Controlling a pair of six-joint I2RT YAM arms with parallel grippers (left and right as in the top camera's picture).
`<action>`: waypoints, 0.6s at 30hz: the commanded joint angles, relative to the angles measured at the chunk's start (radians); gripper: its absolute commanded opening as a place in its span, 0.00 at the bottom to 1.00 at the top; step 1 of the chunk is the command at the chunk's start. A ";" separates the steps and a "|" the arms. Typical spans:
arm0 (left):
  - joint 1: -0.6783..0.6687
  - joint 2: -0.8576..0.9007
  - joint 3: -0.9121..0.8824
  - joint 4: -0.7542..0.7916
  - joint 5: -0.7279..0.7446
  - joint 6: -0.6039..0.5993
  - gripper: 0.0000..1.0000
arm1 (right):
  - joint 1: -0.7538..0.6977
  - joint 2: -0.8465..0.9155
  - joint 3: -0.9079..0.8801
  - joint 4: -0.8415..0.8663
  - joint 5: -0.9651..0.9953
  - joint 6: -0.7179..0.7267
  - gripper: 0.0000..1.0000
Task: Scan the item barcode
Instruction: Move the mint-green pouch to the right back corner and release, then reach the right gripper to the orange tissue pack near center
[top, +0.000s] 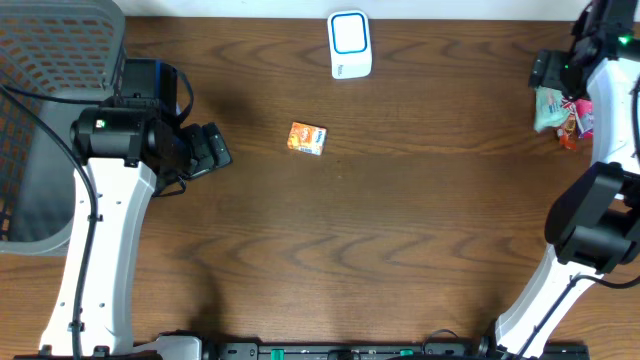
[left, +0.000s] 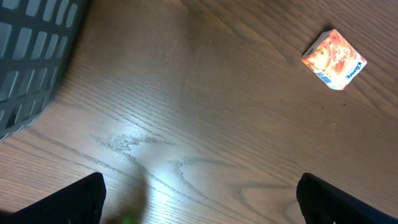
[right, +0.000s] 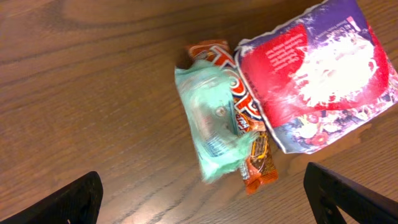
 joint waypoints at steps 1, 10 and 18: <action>0.002 0.006 -0.003 -0.003 -0.010 -0.009 0.98 | -0.001 -0.013 -0.007 -0.011 -0.100 -0.011 0.99; 0.002 0.006 -0.003 -0.003 -0.010 -0.009 0.98 | 0.082 -0.013 -0.007 -0.066 -0.399 -0.011 0.99; 0.002 0.006 -0.003 -0.003 -0.010 -0.009 0.98 | 0.206 -0.013 -0.007 -0.129 -0.736 -0.010 0.99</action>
